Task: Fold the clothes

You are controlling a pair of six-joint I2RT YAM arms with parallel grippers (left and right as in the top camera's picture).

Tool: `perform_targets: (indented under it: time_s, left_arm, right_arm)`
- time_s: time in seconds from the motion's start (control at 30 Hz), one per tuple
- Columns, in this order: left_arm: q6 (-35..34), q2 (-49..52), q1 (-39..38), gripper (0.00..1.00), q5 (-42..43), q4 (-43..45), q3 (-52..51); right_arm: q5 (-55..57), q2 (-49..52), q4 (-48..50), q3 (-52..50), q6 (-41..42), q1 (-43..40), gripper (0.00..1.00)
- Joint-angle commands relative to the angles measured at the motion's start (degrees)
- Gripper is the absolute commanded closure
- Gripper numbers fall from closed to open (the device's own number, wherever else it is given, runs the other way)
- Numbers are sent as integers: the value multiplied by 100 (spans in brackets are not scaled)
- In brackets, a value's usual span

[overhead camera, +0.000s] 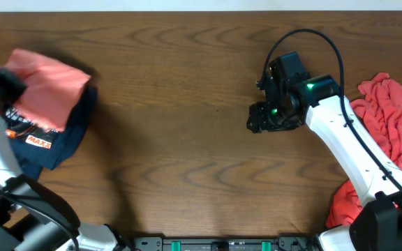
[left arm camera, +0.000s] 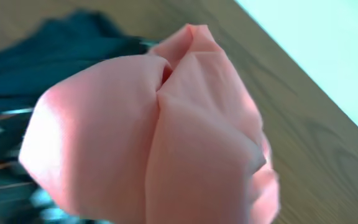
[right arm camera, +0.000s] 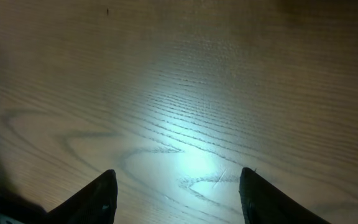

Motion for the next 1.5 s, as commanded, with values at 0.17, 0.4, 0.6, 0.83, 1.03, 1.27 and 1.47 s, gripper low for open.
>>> perform_targets:
  time_s: [0.17, 0.4, 0.6, 0.83, 1.03, 1.27, 1.47]
  left_arm:
    - [-37, 411, 603, 37, -92, 31, 52]
    - [-195, 251, 640, 2, -638, 22, 55]
    - [-428, -382, 535, 2, -946, 33, 55]
    - [0, -979, -907, 2, -664, -13, 55]
    - [404, -754, -2769, 2, -671, -951, 52]
    - [586, -442, -4006, 2, -721, -3440, 52]
    - [511, -638, -4113, 2, -776, -4776, -15]
  right_arm:
    - [28, -4, -131, 61, 42, -92, 38]
    - [28, -2, -122, 61, 46, -293, 33]
    - [2, -2, 138, 61, 66, -815, 26]
    - [0, 7, 654, 59, -103, -1464, 1]
    - [11, 7, 909, 61, -258, -1749, 1]
    - [11, 7, -181, 59, -299, -2017, 1]
    - [11, -122, -1062, 42, -299, -2044, 1]
